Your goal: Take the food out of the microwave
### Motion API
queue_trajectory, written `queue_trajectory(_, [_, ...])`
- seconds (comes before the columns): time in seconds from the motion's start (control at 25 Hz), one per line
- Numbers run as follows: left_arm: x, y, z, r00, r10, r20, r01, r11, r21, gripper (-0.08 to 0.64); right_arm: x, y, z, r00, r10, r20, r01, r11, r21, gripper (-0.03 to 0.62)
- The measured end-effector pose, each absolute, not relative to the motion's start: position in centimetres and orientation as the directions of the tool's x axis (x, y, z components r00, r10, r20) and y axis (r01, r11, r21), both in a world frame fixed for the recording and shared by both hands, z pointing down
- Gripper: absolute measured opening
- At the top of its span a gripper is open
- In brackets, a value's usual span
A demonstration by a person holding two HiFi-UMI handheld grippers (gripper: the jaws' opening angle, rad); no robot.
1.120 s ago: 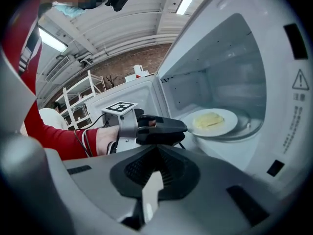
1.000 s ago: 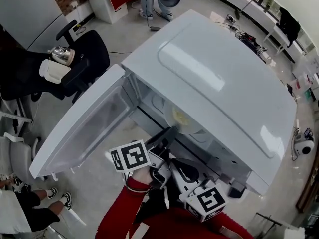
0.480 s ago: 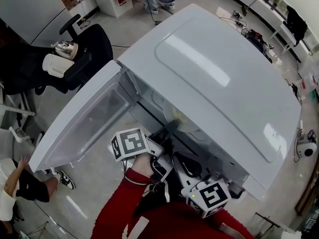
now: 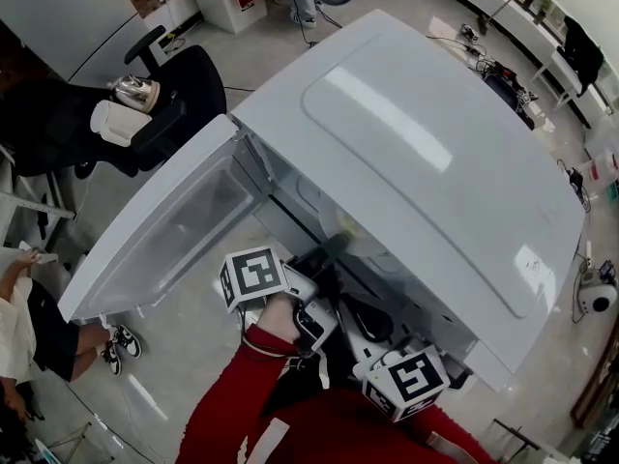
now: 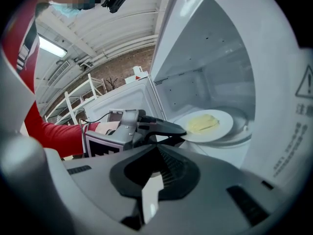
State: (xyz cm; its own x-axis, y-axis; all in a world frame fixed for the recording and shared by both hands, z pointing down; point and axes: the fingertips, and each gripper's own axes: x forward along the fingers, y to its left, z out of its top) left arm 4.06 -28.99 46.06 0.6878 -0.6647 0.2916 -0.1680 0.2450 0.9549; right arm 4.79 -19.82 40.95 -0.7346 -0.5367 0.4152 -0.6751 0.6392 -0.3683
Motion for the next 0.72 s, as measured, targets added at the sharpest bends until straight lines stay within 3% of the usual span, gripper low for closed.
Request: queue_trajectory(0.72, [4.3,-27.2,45.1,0.693,-0.684,0.231,-0.134,0.192,0.972,0.018,5.3,-19.0,40.7,-0.748,-0.516,0.418,-0.657,0.667,-0.352,0.011])
